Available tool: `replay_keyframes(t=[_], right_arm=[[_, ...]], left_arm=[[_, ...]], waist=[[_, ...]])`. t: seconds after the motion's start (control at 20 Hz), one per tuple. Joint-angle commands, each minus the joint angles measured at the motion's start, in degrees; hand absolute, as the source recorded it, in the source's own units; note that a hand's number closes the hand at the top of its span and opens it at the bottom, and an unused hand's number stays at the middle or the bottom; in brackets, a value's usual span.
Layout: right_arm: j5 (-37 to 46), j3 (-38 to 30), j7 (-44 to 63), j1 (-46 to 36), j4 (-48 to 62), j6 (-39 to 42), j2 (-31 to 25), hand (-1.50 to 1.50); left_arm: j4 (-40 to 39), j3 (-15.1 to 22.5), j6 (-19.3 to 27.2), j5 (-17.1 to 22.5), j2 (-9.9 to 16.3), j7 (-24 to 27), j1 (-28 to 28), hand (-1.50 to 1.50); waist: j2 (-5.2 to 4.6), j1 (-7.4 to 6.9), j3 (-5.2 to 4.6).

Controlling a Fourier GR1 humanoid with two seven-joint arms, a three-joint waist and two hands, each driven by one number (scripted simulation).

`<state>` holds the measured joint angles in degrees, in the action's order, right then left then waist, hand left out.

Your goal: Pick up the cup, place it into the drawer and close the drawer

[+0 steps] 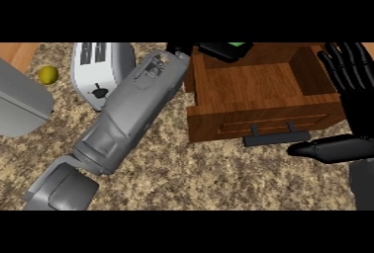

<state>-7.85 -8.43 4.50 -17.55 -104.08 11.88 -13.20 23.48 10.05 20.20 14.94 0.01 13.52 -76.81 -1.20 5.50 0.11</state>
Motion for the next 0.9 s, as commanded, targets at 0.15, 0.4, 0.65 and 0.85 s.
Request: replay_keyframes(t=[0.15, 0.4, 0.65, 0.85], right_arm=[[0.2, 1.6, 0.9, -3.0, 1.5, -0.5, 1.1, -1.50], [-0.6, 2.2, -0.1, -5.0, 1.8, 1.1, 0.8, -1.50], [-4.7, 5.3, 1.0, -5.4, 1.1, 4.4, 2.7, -1.50], [-8.7, 9.3, 0.7, -6.8, 1.9, 11.1, 2.5, 1.50]], left_arm=[[-6.9, 7.5, -5.4, 1.8, 0.0, -4.2, -1.4, 1.50], [-6.9, 11.3, -5.7, 3.3, 0.0, -0.9, 2.3, -1.50], [-3.8, 9.5, -4.1, 9.2, 0.0, 2.1, 3.9, -1.50], [-0.3, 8.5, -6.3, 14.4, 0.0, 6.1, 5.2, -1.50]], waist=[[-0.87, 2.39, 0.02], [-1.54, 4.58, 0.01], [-1.58, 6.13, -0.05], [-1.88, 7.04, -0.09]])
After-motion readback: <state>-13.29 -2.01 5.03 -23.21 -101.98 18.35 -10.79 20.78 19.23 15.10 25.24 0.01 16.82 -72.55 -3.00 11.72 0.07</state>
